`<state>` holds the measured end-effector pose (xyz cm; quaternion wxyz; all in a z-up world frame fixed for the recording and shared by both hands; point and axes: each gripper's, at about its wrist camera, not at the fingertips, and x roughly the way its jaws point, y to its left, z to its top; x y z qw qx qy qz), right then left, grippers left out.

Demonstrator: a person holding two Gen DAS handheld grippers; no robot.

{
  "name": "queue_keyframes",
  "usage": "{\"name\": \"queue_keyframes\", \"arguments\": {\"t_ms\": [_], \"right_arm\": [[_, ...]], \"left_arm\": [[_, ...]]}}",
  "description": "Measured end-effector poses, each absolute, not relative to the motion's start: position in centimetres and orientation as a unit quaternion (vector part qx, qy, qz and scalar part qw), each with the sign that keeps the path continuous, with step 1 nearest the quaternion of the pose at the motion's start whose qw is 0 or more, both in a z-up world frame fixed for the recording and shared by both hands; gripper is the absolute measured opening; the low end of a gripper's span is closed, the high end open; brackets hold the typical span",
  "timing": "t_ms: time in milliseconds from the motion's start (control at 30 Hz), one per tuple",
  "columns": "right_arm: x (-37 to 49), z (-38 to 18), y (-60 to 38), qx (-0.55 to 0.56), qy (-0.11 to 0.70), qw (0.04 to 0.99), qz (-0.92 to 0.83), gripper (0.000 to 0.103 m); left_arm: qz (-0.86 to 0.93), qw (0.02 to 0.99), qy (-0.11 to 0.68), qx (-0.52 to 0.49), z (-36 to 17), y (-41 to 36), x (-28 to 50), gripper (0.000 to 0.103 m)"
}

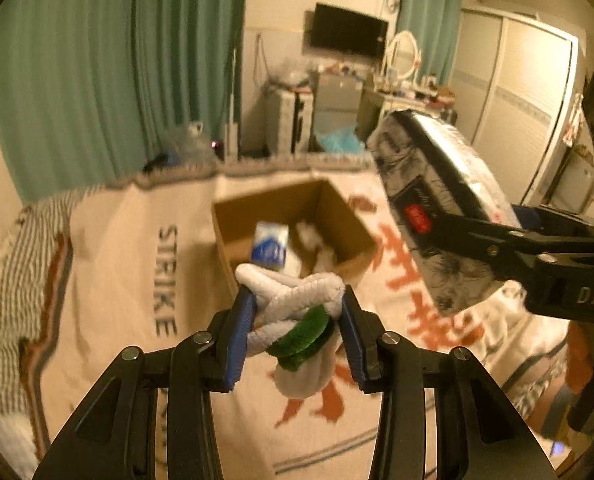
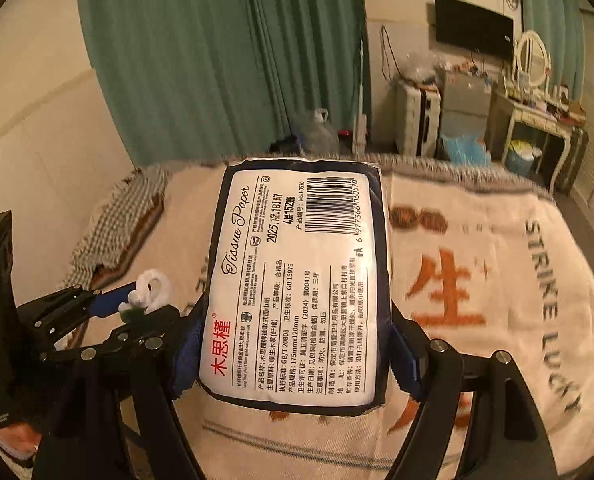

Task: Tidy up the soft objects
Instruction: 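Carry the glove and tissue-paper pack into the box and release both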

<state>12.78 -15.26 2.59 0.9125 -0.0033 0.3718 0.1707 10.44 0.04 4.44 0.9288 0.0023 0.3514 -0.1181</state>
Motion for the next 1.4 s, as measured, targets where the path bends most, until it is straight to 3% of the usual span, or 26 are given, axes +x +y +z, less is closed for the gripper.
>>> {"name": "queue_keyframes", "arguments": {"t_ms": [200,400,767,967,1200,1233,1300,1400], "right_arm": [[17.9,5.6,-15.2,-0.016,0.340,0.923,0.177,0.077],[24.6,4.9,-15.4,-0.014,0.340,0.924,0.177,0.077],[35.3,-6.2,-15.3,0.000,0.413,0.894,0.172,0.077],[37.2,-9.5,-15.2,0.002,0.430,0.886,0.173,0.077],[36.6,-8.7,-14.8,0.008,0.409,0.895,0.178,0.082],[36.4,-8.2,-14.8,0.013,0.406,0.896,0.180,0.083],[35.9,-6.9,-15.1,0.023,0.395,0.901,0.178,0.087],[34.8,-4.5,-15.3,0.026,0.384,0.908,0.162,0.093]], "left_arm": [[-0.104,0.935,0.338,-0.021,5.8,0.2,16.2,0.040],[-0.086,0.933,0.348,-0.034,3.7,0.0,22.8,0.040],[-0.068,0.926,0.370,-0.025,-5.2,0.0,29.5,0.040],[-0.066,0.921,0.383,-0.014,-6.9,0.1,30.4,0.042],[-0.070,0.931,0.351,0.064,-5.3,-1.4,28.2,0.056],[-0.067,0.933,0.347,0.071,-5.0,-1.5,28.0,0.060],[-0.053,0.939,0.331,0.079,-3.3,-1.5,26.9,0.079],[-0.044,0.944,0.317,0.076,-0.5,-1.2,25.3,0.079]]}}
